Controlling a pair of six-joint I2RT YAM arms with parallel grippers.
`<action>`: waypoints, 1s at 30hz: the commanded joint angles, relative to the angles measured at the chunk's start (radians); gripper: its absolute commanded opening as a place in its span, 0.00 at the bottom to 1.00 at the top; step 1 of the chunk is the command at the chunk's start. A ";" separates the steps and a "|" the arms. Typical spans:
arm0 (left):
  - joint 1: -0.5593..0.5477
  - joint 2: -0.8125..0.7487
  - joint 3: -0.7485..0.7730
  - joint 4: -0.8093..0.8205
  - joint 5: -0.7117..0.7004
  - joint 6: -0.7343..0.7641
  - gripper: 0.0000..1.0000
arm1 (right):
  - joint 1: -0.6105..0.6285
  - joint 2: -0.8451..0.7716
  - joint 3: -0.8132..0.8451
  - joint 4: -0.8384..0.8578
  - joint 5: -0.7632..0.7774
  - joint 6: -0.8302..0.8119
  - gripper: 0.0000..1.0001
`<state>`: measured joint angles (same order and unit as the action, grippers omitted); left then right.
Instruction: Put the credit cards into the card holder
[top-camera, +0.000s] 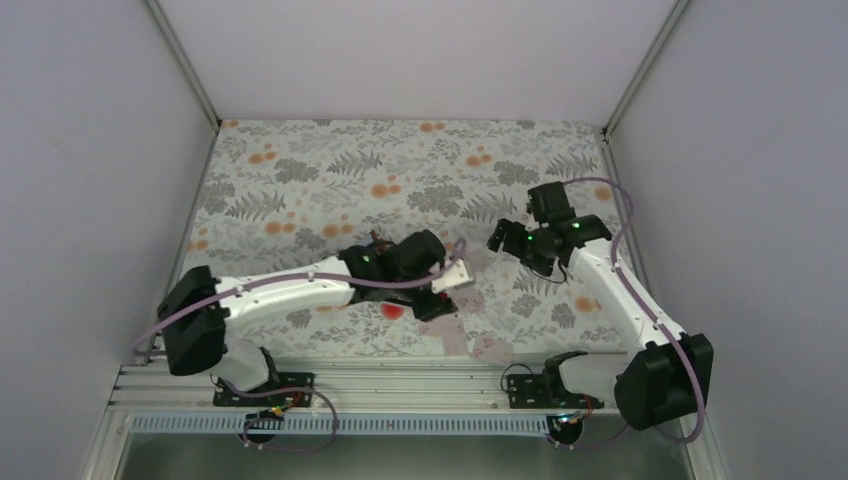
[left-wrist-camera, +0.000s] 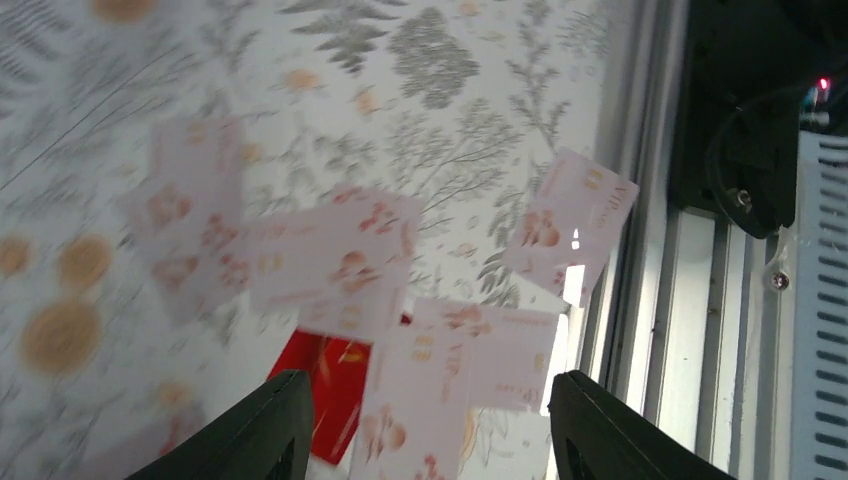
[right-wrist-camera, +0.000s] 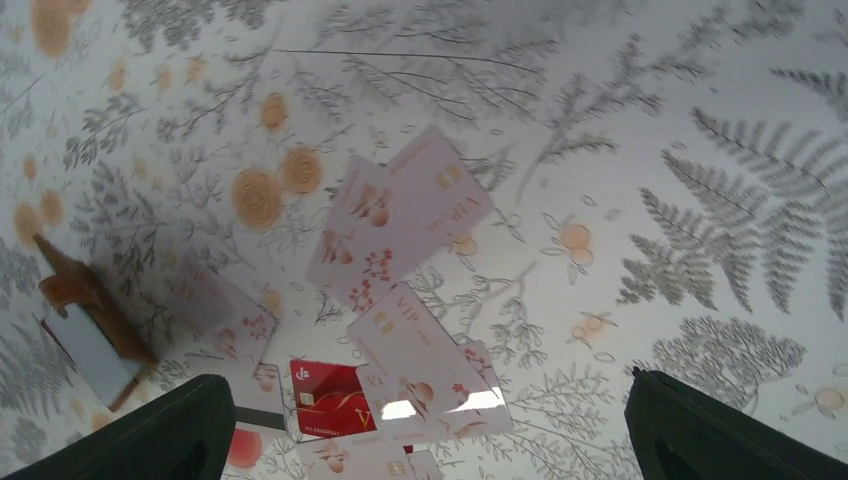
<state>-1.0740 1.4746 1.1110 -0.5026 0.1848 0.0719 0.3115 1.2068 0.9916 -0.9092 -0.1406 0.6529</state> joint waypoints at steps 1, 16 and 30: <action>-0.066 0.105 0.050 0.089 -0.038 0.151 0.59 | -0.124 -0.029 -0.076 -0.083 -0.153 0.042 0.99; -0.101 0.285 -0.001 0.343 0.064 -0.111 0.30 | -0.167 -0.141 -0.223 -0.339 -0.191 -0.038 0.99; -0.102 0.419 0.036 0.355 0.145 -0.132 0.28 | -0.157 -0.200 -0.456 -0.217 -0.341 0.090 0.99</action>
<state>-1.1744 1.8629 1.1229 -0.2108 0.3115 -0.0349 0.1432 1.0504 0.5949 -1.1381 -0.4160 0.7181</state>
